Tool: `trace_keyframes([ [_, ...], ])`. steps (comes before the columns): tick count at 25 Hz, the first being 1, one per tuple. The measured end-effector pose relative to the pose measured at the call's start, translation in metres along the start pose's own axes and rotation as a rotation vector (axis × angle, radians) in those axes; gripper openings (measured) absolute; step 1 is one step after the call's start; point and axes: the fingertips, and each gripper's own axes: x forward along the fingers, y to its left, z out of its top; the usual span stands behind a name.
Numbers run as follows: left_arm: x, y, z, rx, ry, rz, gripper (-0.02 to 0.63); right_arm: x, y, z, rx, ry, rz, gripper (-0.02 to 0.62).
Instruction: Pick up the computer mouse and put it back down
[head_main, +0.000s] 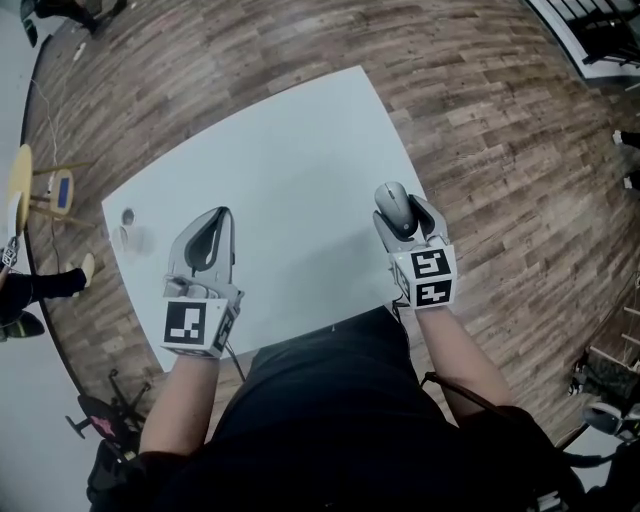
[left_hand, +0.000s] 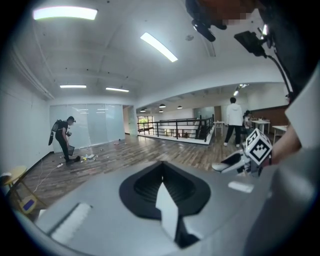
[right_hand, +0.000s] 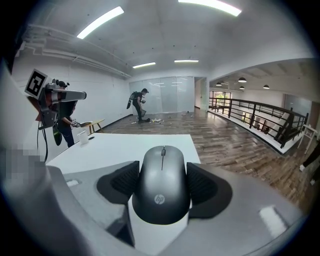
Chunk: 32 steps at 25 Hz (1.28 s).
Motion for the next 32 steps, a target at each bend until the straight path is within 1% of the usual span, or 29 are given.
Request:
trace_keyframes([
  [3,0.001,0.002,-0.006,0.003,0.030,0.000,0.002,0.004,0.001,-0.005,0.012,0.009,0.003,0.296],
  [6,0.003,-0.001,-0.002,-0.016,-0.010,-0.011,0.002,0.008,0.002,-0.013,0.014,0.022,0.005,0.296],
  [11,0.002,0.007,-0.014,0.010,0.017,0.022,0.002,0.013,0.006,-0.023,0.015,0.037,0.002,0.296],
  [14,0.002,0.009,-0.021,0.028,0.038,0.023,0.002,0.015,0.008,-0.026,0.022,0.040,-0.001,0.296],
  [17,0.004,0.006,-0.024,0.019,0.049,0.017,0.002,0.017,0.005,-0.031,0.034,0.046,-0.006,0.296],
  [23,0.013,-0.006,-0.017,-0.024,0.025,-0.016,0.002,0.024,0.003,-0.042,0.050,0.066,-0.012,0.296],
  [25,0.015,-0.007,-0.017,-0.013,0.027,-0.020,0.002,0.027,0.002,-0.045,0.054,0.073,-0.012,0.296],
  [32,0.012,-0.003,-0.022,-0.019,0.051,-0.002,0.002,0.035,0.004,-0.055,0.063,0.088,-0.004,0.296],
])
